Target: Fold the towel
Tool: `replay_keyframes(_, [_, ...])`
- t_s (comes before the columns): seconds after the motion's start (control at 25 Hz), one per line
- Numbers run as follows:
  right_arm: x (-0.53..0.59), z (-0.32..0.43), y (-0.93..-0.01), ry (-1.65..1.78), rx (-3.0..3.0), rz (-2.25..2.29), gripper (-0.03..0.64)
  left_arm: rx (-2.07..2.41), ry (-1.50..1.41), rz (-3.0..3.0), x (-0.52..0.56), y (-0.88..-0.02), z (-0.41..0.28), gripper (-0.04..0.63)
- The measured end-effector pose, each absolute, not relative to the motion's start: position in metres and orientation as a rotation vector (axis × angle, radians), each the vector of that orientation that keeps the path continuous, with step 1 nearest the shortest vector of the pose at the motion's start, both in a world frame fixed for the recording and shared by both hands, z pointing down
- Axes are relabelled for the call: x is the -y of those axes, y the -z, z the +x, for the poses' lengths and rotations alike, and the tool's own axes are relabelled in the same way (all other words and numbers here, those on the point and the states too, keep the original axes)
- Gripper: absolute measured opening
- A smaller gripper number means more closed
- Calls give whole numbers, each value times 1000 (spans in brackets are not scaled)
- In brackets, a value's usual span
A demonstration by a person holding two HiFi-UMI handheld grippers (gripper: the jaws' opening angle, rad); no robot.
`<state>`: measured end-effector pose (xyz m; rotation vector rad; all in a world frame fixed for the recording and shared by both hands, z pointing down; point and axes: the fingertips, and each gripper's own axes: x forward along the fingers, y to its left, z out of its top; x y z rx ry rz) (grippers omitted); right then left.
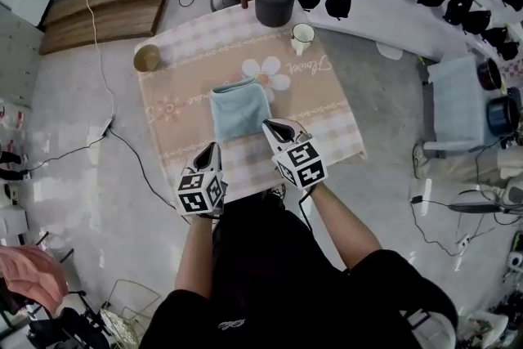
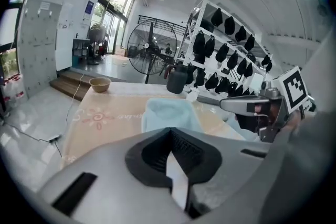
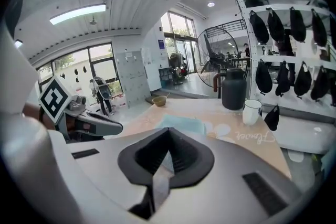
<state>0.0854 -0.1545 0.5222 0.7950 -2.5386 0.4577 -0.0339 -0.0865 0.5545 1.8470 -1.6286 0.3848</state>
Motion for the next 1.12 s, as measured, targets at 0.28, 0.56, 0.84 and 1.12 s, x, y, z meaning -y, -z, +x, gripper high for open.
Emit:
replay_keyframes(0.28, [133,76,-464,-338,2626,845,2,1791,-335,1952,81,-480,-40,5])
replay_keyframes(0.56, [138,54,-352,-131,2746,994,2,1907,-198,2100,91,-360,-58,5])
replay_keyframes(0.84, [130,43,-260,82,2856,1087,2,2020,-84,2259,80,-275,-75,5])
replay_keyframes(1.12, [121,39,-225,199,2872,1172,2,2099,-1,2344,76,-231,-94,5])
